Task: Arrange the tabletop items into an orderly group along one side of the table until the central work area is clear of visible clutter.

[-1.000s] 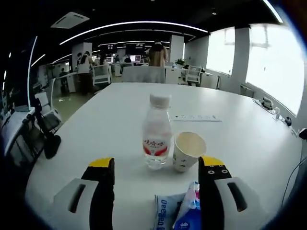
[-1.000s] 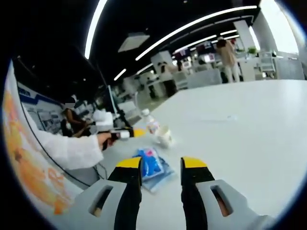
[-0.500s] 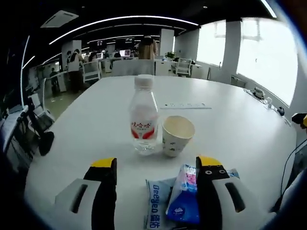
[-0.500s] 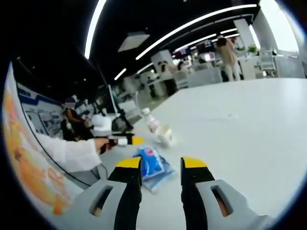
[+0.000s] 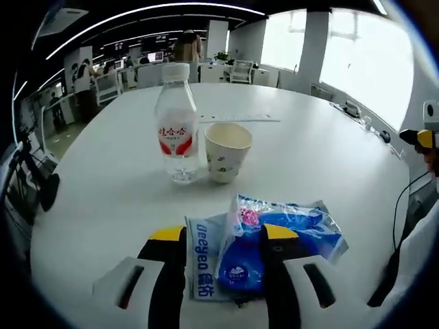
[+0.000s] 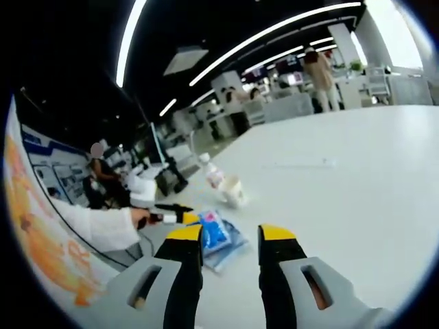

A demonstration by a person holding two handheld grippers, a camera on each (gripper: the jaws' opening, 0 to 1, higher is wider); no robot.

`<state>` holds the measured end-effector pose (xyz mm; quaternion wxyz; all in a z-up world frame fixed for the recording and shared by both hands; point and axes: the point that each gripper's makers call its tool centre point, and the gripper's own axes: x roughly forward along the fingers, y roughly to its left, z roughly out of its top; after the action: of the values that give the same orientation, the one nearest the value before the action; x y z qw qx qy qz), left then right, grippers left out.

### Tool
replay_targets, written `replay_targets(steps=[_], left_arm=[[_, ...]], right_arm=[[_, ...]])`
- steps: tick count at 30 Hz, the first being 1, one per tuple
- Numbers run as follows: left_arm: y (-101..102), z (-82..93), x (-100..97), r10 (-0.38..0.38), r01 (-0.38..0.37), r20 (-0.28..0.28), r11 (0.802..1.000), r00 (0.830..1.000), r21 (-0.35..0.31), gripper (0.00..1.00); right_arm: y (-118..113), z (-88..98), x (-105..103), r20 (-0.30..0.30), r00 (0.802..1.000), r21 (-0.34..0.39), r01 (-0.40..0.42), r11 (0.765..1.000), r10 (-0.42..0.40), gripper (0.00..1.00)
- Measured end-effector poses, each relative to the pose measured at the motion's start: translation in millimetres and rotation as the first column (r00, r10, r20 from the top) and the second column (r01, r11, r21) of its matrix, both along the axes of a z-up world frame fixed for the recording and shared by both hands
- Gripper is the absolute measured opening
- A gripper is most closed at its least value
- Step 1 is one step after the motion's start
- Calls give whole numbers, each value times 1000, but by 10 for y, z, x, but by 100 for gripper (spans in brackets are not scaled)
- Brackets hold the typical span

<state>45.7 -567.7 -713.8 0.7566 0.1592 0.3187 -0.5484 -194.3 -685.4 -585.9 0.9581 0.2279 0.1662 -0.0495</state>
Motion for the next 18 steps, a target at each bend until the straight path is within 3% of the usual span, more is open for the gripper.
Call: replay_targets(steps=[4, 7, 8, 11, 13, 18], left_arm=[[13, -70, -97, -2, 2, -64, 1000, 998, 5, 18], [36, -124, -104, 23, -22, -84, 1000, 996, 15, 17], [43, -132, -120, 46, -45, -114, 999, 992, 13, 15], [57, -115, -105, 87, -88, -134, 996, 987, 0, 8], [63, -102, -106, 137, -143, -181, 990, 974, -19, 7], [136, -33, -89, 255, -276, -239, 959, 937, -58, 2]], right_arm=[[7, -5, 3, -1, 1000, 4, -2, 1000, 2, 29], [4, -8, 2, -1, 1000, 7, 0, 1000, 0, 29], [1, -9, 3, -1, 1000, 9, 2, 1000, -2, 29], [2, -21, 0, -1, 1000, 16, 5, 1000, -5, 29], [-1, -40, 0, -4, 1000, 24, 7, 1000, -7, 29], [33, -130, 22, -20, 1000, 60, 0, 998, 1, 29]])
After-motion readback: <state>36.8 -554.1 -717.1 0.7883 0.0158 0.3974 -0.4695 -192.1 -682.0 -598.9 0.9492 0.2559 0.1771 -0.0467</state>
